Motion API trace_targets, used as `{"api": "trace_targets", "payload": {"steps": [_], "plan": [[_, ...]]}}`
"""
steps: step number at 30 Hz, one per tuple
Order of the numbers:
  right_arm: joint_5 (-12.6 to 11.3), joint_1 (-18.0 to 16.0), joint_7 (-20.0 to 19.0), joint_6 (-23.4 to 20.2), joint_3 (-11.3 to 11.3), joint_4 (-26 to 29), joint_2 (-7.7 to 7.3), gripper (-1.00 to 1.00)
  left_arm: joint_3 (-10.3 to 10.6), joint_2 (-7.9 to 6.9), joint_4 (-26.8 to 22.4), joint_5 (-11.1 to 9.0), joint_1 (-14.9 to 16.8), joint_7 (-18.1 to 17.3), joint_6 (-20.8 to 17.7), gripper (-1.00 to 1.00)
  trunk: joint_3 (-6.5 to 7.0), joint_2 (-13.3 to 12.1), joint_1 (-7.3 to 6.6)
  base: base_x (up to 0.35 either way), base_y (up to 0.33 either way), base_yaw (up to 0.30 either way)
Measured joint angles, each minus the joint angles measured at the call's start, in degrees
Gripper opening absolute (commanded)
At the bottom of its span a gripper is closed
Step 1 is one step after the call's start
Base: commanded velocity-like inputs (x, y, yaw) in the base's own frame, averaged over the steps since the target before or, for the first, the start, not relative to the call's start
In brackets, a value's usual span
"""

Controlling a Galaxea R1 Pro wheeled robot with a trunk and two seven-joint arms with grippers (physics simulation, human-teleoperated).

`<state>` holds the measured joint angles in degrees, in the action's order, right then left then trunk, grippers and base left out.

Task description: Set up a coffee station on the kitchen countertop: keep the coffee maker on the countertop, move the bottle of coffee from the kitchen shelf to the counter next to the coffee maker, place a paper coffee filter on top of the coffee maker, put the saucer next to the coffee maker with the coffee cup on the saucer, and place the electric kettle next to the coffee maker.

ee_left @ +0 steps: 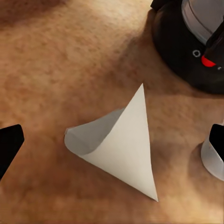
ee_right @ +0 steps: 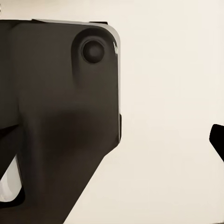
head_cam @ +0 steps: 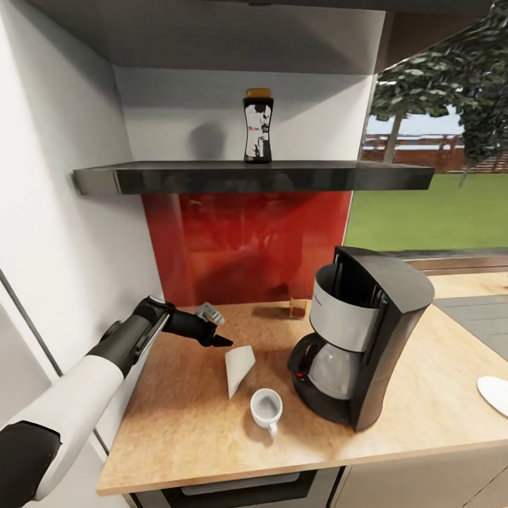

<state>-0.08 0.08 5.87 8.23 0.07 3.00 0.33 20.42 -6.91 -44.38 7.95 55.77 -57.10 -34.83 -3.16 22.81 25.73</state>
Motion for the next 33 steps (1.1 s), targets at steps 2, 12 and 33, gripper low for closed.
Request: {"api": "trace_targets", "payload": {"steps": [2,12,33], "plan": [[0.0,0.0,0.0,0.02,0.0,0.0,0.0,1.0,0.0,0.0,0.0,0.0,0.0,-0.03,0.03,1.0,0.0,0.0,-0.01,0.245,0.0,0.0],[0.0,0.0,0.0,0.03,0.0,0.0,0.0,1.0,0.07,0.17,0.0,-0.05,-0.01,-0.11,0.09,1.0,0.0,0.0,0.01,0.097,0.0,0.0],[0.0,0.0,0.0,0.03,0.0,-0.23,-0.08,1.0,0.41,0.23,0.07,0.51,-0.36,-4.06,0.21,1.0,0.0,-0.01,0.02,0.052,0.0,0.0]]}}
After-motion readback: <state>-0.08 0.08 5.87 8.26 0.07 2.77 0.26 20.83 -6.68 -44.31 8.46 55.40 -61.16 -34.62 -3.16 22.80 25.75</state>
